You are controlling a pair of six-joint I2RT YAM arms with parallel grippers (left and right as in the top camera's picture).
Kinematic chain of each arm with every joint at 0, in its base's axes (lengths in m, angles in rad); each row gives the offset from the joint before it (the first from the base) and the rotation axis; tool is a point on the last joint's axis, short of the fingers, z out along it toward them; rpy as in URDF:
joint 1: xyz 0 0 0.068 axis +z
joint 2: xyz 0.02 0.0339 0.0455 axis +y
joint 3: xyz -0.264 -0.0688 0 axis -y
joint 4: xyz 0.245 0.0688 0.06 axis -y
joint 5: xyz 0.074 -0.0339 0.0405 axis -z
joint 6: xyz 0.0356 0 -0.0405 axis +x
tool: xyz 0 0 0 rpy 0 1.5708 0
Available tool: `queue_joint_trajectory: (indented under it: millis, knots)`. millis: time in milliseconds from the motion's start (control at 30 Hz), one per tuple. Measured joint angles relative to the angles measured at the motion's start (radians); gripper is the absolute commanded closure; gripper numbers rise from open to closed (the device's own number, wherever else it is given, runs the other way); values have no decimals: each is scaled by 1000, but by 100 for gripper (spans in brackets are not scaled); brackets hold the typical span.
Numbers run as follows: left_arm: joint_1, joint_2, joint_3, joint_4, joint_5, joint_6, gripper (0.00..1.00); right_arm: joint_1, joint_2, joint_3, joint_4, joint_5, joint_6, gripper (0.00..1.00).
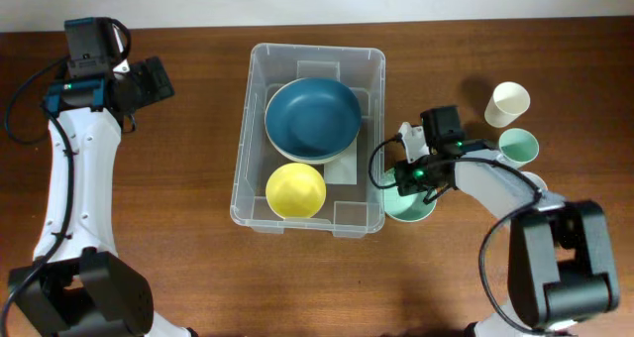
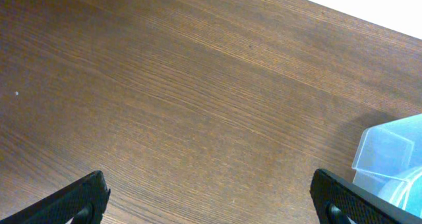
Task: Pack container
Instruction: 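Move the right gripper to the mint bowl and grasp its rim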
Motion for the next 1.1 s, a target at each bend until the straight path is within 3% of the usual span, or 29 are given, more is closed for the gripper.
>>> queue_joint_trajectory:
  millis: [467,733,967,1000,1033,1067,1100]
  knots:
    - [0,0,0,0,0,0,0,-243,6,0,78,-10,0,96]
    - [0,0,0,0,0,0,0,-250,8,1,243,-81,27,96]
    - [0,0,0,0,0,0,0,-250,15,134,185,-189,39,96]
    - [0,0,0,0,0,0,0,-250,14,168,145,-203,39,82]
    - [0,0,0,0,0,0,0,-250,14,207,102,-216,38,76]
    - [0,0,0,0,0,0,0,-250,15,245,32,-216,42,55]
    - [0,0,0,0,0,0,0,-250,15,264,2,-216,39,48]
